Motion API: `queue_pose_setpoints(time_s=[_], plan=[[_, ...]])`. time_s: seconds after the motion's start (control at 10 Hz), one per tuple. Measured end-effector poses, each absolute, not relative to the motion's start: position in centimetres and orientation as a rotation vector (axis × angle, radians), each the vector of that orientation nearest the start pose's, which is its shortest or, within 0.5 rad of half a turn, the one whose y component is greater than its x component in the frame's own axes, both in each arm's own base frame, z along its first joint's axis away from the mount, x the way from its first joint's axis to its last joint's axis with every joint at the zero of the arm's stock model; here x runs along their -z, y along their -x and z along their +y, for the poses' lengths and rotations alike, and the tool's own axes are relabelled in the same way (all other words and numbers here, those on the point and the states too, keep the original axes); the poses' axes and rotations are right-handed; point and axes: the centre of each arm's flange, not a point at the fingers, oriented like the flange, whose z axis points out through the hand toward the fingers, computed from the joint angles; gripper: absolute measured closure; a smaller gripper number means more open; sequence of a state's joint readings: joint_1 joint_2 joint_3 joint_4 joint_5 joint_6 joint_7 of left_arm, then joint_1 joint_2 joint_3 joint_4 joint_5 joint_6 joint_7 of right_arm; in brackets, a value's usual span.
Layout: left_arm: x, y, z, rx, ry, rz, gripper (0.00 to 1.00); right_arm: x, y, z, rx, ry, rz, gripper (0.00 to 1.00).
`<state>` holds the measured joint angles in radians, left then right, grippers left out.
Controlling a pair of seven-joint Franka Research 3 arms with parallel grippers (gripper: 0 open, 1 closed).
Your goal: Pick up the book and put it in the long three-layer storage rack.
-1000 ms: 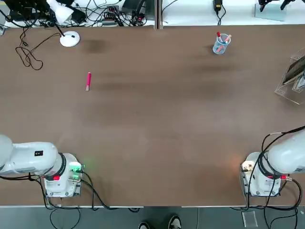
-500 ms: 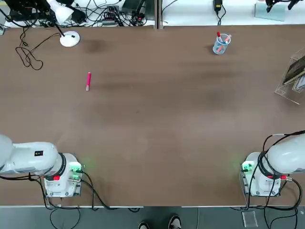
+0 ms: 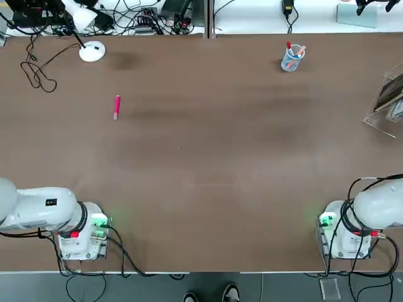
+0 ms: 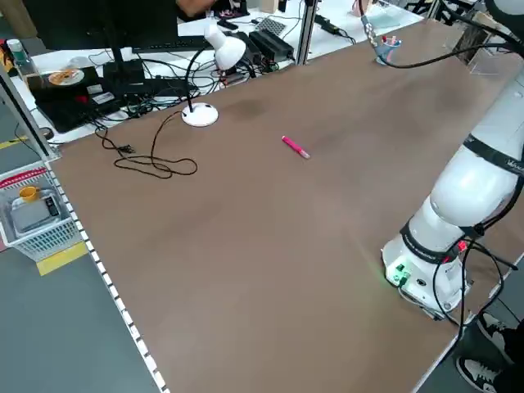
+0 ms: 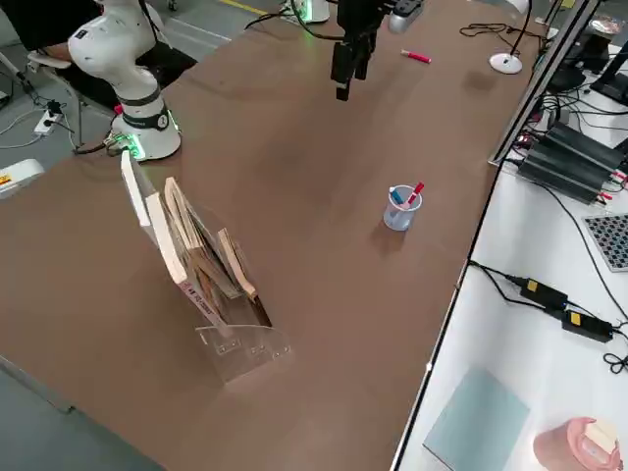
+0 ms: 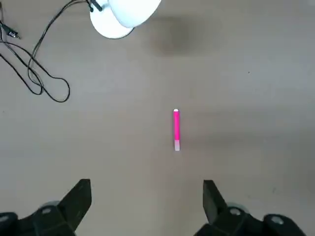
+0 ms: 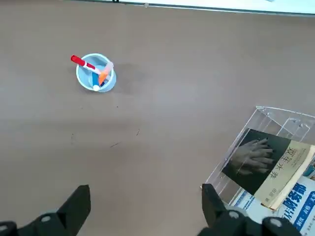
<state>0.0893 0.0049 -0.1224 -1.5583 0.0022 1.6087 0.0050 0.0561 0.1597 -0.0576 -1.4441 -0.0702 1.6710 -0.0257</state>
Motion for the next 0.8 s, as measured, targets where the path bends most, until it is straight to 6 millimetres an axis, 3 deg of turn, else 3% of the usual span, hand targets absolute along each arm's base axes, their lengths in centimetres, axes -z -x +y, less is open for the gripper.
queue_pose_setpoints(time_s=[0.4, 0.8], plan=[[-63.2, -55.9, -1.8, 0.072, 3.139, 0.060, 0.00, -58.7, -60.7, -0.5, 0.052, 3.214, -0.064, 0.00], [-63.2, -55.9, -1.8, 0.072, 3.139, 0.060, 0.00, -59.4, -59.9, -0.6, 0.050, 3.207, -0.132, 0.00]])
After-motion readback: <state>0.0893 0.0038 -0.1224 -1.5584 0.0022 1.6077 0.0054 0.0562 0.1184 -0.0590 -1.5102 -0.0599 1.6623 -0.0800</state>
